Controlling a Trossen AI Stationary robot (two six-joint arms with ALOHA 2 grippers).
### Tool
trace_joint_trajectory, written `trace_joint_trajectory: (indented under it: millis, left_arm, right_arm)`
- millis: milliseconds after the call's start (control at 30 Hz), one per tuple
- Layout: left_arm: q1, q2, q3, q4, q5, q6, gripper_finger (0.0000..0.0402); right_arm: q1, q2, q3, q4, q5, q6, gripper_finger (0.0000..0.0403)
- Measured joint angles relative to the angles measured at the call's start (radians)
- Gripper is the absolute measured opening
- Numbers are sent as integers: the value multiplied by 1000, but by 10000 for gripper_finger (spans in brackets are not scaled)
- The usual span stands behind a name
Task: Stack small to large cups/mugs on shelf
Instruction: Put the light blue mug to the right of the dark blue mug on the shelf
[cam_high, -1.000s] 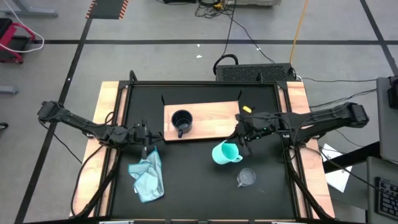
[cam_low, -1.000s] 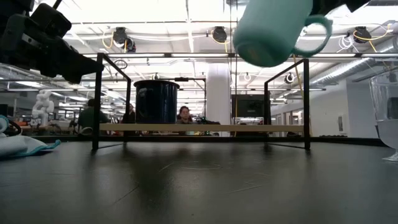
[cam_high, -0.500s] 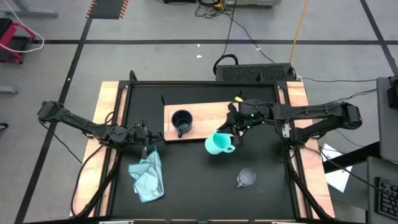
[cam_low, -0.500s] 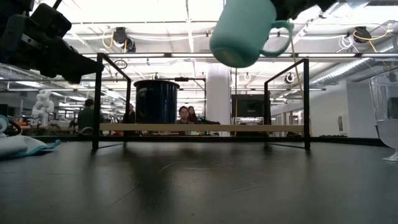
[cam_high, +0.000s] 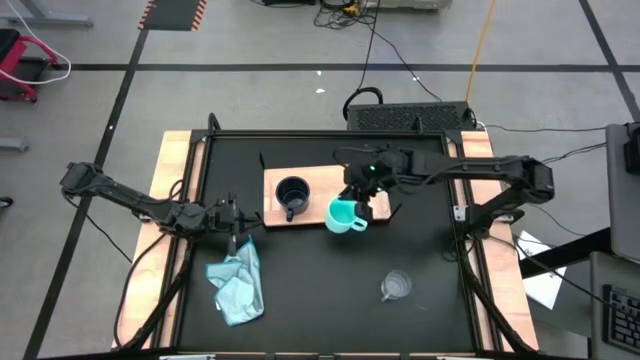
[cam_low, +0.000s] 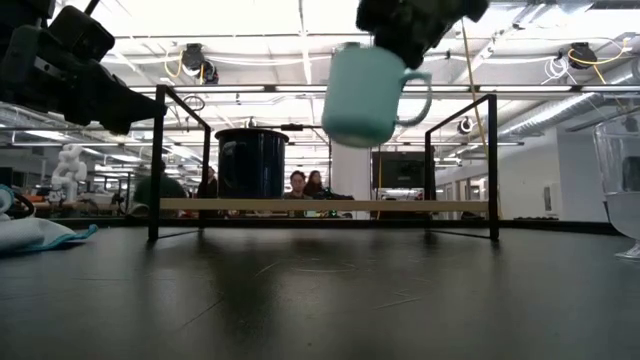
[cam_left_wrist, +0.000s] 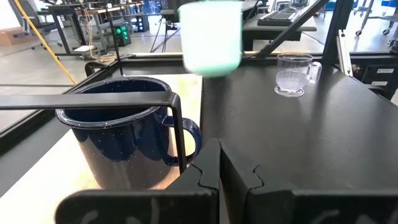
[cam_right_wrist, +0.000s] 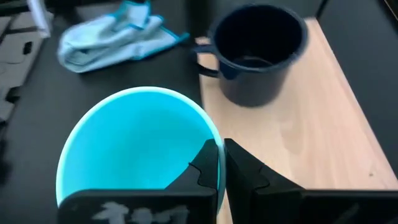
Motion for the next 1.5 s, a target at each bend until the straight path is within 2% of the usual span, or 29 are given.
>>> trace_joint_trajectory:
  millis: [267, 467, 700, 967, 1500]
  left_arm:
    - [0, 0, 0, 1, 0, 9, 5]
    - [0, 0, 0, 0, 0, 18, 5]
    - [0, 0, 0, -11, 0, 19, 5]
    - [0, 0, 0, -11, 0, 22, 5]
    - [0, 0, 0, -25, 0, 23, 5]
  right_arm:
    - [-93, 97, 84, -48, 6, 35, 0]
    - [-148, 116, 109, -58, 10, 91, 0]
    - [-185, 116, 109, -103, 80, 104, 0]
    - [-182, 148, 117, -163, 108, 70, 0]
    - [-159, 202, 121, -86, 110, 89, 1]
